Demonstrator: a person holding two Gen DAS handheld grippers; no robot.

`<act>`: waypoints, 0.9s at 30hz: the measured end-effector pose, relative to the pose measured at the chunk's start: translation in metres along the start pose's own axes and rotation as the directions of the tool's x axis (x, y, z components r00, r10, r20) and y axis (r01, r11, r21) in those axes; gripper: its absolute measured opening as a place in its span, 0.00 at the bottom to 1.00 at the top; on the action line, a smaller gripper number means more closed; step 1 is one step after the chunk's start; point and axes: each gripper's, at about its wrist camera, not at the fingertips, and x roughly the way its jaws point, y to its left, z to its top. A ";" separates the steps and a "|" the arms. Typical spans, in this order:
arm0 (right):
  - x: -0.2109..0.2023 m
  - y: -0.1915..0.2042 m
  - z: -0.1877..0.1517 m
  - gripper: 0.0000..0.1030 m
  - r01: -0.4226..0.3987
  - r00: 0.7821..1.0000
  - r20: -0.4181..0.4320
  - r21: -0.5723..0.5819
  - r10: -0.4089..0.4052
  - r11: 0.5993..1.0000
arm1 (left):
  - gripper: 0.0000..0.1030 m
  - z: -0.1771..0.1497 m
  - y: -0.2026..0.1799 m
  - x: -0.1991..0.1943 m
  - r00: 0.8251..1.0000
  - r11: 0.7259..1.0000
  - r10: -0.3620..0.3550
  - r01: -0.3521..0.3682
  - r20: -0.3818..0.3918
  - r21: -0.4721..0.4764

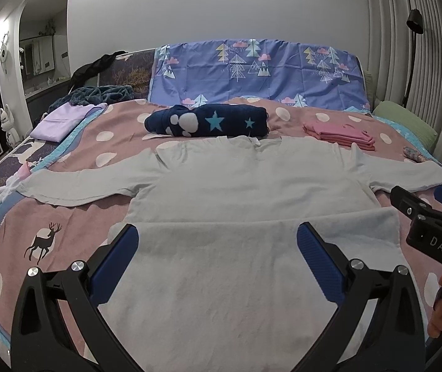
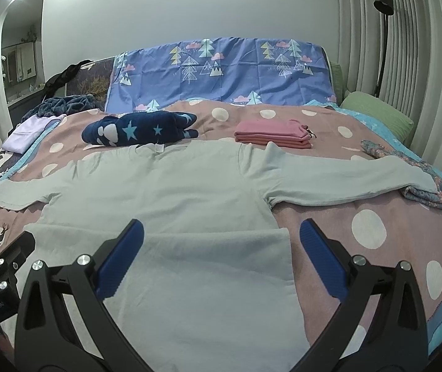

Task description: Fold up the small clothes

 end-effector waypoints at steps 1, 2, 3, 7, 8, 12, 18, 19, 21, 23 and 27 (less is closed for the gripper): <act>0.000 0.002 0.000 0.98 0.001 1.000 -0.001 -0.002 -0.001 1.000 | 0.99 -0.001 0.001 0.002 1.000 1.000 -0.002 0.002 -0.003 -0.001; 0.001 0.003 0.000 0.98 0.001 1.000 -0.002 -0.004 -0.001 1.000 | 0.99 -0.002 0.001 0.003 1.000 1.000 -0.004 0.004 -0.005 -0.003; 0.001 0.003 0.000 0.98 0.002 1.000 -0.003 -0.005 -0.002 1.000 | 0.99 -0.003 0.001 0.004 1.000 1.000 -0.005 0.005 -0.009 -0.006; 0.002 0.006 0.000 0.98 0.005 1.000 -0.007 -0.009 -0.005 1.000 | 0.99 -0.004 0.004 0.008 1.000 1.000 -0.008 0.008 -0.017 -0.018; 0.002 0.006 0.000 0.98 0.005 1.000 -0.008 -0.009 -0.005 1.000 | 0.99 -0.004 0.005 0.008 1.000 1.000 -0.011 0.011 -0.019 -0.022; 0.004 0.008 0.000 0.98 0.005 1.000 -0.011 -0.013 -0.005 1.000 | 0.99 -0.002 0.009 0.011 0.999 0.998 -0.027 0.026 -0.027 -0.049; 0.007 0.014 0.001 0.98 0.006 1.000 -0.015 -0.022 -0.007 1.000 | 0.99 0.000 0.010 0.014 0.999 0.998 -0.046 0.045 -0.020 -0.042; 0.007 0.014 0.001 0.98 0.007 1.000 -0.014 -0.023 -0.007 1.000 | 0.99 0.000 0.009 0.014 0.998 0.998 -0.055 0.055 -0.016 -0.032; 0.008 0.015 0.001 0.98 0.008 1.000 -0.013 -0.024 -0.008 1.000 | 0.99 0.001 0.009 0.014 0.996 0.996 -0.088 0.088 0.000 -0.018; 0.008 0.015 0.002 0.98 0.008 1.000 -0.016 -0.024 -0.008 1.000 | 0.99 0.000 0.011 0.011 0.991 0.992 -0.124 0.125 0.040 -0.017; 0.011 0.019 0.005 0.98 0.010 1.000 -0.022 -0.025 -0.011 1.000 | 0.99 0.002 0.014 0.007 0.981 0.983 -0.170 0.175 0.094 -0.053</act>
